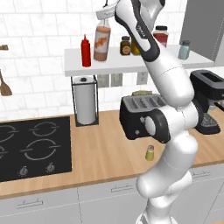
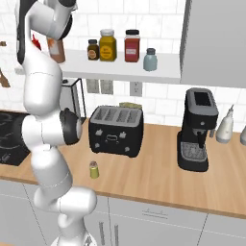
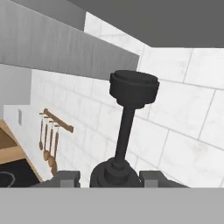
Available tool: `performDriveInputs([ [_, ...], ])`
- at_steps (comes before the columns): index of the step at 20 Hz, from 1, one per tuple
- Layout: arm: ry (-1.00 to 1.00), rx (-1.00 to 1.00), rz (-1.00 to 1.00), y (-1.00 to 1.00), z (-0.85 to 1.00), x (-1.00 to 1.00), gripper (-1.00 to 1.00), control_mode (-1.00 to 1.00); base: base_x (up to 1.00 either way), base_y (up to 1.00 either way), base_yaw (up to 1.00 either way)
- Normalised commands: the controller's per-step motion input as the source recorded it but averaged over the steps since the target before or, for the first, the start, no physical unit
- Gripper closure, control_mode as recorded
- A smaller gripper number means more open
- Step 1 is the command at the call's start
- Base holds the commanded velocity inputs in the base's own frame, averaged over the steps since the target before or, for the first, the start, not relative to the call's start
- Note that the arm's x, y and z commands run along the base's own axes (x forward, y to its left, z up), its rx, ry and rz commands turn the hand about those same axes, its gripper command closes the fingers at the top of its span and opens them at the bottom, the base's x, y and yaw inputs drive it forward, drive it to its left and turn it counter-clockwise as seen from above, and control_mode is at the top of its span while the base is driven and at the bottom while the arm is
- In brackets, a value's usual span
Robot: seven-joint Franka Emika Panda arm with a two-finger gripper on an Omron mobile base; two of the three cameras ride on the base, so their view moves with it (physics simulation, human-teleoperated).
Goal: Put the shaker and condiment bottle from the counter next to their counterparts in the cabinet.
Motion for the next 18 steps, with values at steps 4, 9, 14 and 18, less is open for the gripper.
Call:
performDriveInputs([
  [4, 0.0, 0.0, 0.0, 0.0, 0.0, 0.69, 1.0, -1.0, 0.0, 0.0, 0.0],
  [9, 0.03, -0.04, 0.07, 0.03, -0.11, 0.38, 1.0, -1.0, 0.0, 0.0, 0.0],
  [14, 0.02, -0.04, 0.1, 0.3, -0.18, 0.23, 1.0, -1.0, 0.0, 0.0, 0.0],
  [18, 0.0, 0.0, 0.06, 0.28, -0.13, 0.32, 1.0, -1.0, 0.0, 0.0, 0.0],
])
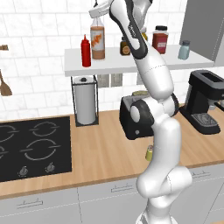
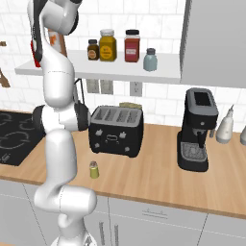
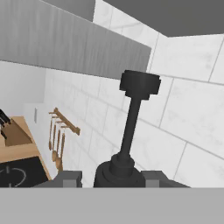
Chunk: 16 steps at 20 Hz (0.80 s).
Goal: Put the shaker and condiment bottle from the counter next to their counterparts in the cabinet.
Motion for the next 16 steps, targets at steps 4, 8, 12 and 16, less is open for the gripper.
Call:
performDriveInputs([
  [4, 0.01, 0.0, 0.01, 0.03, -0.01, 0.49, 1.0, -1.0, 0.0, 0.0, 0.0],
  [8, 0.01, 0.0, 0.0, 0.0, 0.09, 0.34, 1.0, -1.0, 0.0, 0.0, 0.0],
  [12, 0.0, 0.0, 0.0, 0.0, 0.0, 0.01, 1.0, -1.0, 0.0, 0.0, 0.0],
  [16, -0.02, 0.0, 0.0, -0.08, 0.0, -0.03, 1.0, -1.0, 0.0, 0.0, 0.0],
])
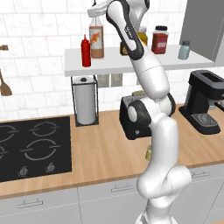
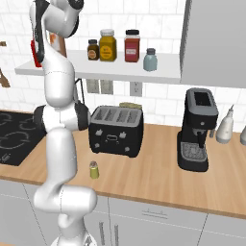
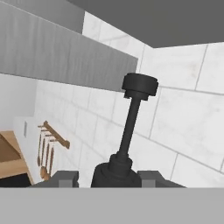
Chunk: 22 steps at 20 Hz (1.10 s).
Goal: Put the shaker and condiment bottle from the counter next to their counterparts in the cabinet.
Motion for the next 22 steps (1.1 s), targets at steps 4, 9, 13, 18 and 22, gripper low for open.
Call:
performDriveInputs([
  [4, -0.05, 0.0, 0.0, -0.22, 0.0, -0.23, 1.0, -1.0, 0.0, 0.0, 0.0],
  [9, -0.04, 0.0, 0.0, 0.0, -0.21, -0.01, 1.0, -1.0, 0.0, 0.0, 0.0],
  [13, -0.02, 0.0, 0.03, 0.11, -0.43, 0.0, 1.0, -1.0, 0.0, 0.0, 0.0],
  [18, 0.0, 0.0, 0.03, 0.01, -0.34, 0.0, 1.0, -1.0, 0.0, 0.0, 0.0],
  [22, -0.02, 0.0, 0.03, 0.0, -0.53, 0.0, -1.0, -1.0, 0.0, 0.0, 0.0],
])
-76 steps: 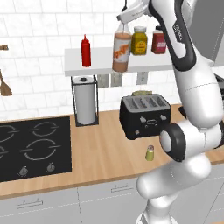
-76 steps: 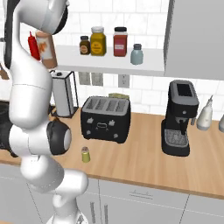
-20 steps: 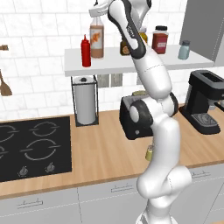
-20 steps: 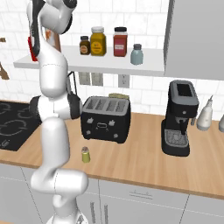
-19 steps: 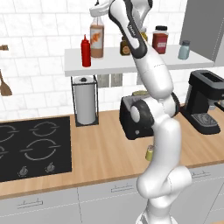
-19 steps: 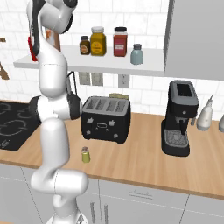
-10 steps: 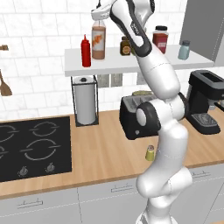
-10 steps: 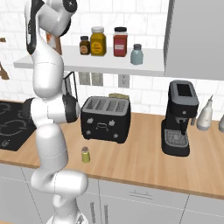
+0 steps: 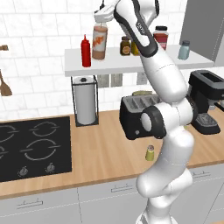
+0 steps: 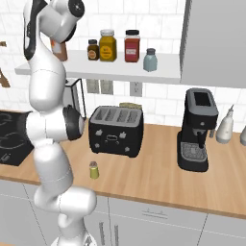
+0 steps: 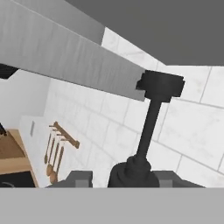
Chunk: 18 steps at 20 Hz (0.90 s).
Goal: Put the shaker and condiment bottle from the counter next to their counterparts in the cabinet.
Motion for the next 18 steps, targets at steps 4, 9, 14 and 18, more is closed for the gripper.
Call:
performDriveInputs([
  [4, -0.02, 0.0, 0.03, 0.0, -0.52, 0.0, -1.0, -1.0, 0.0, 0.0, 0.0],
  [9, -0.04, 0.0, 0.03, 0.0, -0.52, 0.0, -1.0, -1.0, 0.0, 0.0, 0.0],
  [14, -0.03, 0.0, 0.02, 0.02, -0.45, 0.0, -1.0, -1.0, 0.0, 0.0, 0.0],
  [18, -0.03, 0.0, 0.0, 0.0, -0.19, 0.0, -1.0, -1.0, 0.0, 0.0, 0.0],
])
